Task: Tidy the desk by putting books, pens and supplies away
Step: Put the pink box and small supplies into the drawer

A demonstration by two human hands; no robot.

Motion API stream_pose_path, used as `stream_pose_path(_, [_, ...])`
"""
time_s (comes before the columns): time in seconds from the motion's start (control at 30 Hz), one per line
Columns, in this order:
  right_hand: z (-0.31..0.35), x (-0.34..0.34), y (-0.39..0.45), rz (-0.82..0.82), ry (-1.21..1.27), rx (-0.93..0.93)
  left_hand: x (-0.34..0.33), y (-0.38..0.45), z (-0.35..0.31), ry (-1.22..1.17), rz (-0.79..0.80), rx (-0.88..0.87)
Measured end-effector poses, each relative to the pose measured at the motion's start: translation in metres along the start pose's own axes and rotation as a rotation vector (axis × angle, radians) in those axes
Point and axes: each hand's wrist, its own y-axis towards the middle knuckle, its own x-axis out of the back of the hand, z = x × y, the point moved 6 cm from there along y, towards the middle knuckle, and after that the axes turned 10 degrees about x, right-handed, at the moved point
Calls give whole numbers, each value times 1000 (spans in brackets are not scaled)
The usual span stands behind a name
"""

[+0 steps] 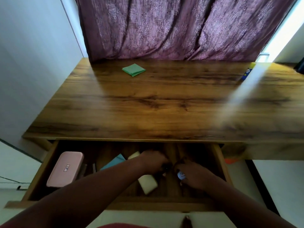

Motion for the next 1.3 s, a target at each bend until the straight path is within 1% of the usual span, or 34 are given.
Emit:
stream_pose_path(0.17, [0,0,5,3,8,12,-17,4,13,15,37,14])
stream_pose_path(0.33, [3,8,-5,-22,-11,26,-8,-3,6,-20,25,-15])
stream_pose_path(0.43, [8,40,-19,-122,-47,30,20,-13,-17,-119,-46,-106])
stream_pose_path(0.53, [-1,85,-35,-301,-68,16,69,-16,-43,-187,-164,-247])
stream_pose_path(0.57, [-6,101,-42,-349,-83,18,90,-14,-51,-185,-217,-278])
stream_pose_path(0.63, [-19,134,-54,-413,-191,39,129,-1,-64,-120,-339,-307])
stream_pose_path(0.67, [-27,148,-59,-457,-186,3,141,10,-67,-69,-378,-287])
stream_pose_path(0.77, [-63,200,-74,-667,-122,-105,185,53,-76,51,-477,-180])
stream_pose_path(0.87, [-117,243,-69,-774,-132,-157,211,103,-84,136,-483,-90])
stream_pose_path(1.0, [-199,292,-59,-962,-202,-219,202,168,-84,179,-413,82])
stream_pose_path(1.07, [-245,315,-51,-1009,-255,-282,197,199,-77,159,-370,165])
stream_pose_path(1.13, [-287,332,-37,-1015,-312,-315,192,224,-70,136,-328,244])
stream_pose_path(1.3, [-362,352,4,-1013,-328,-308,196,270,-53,-45,-383,385])
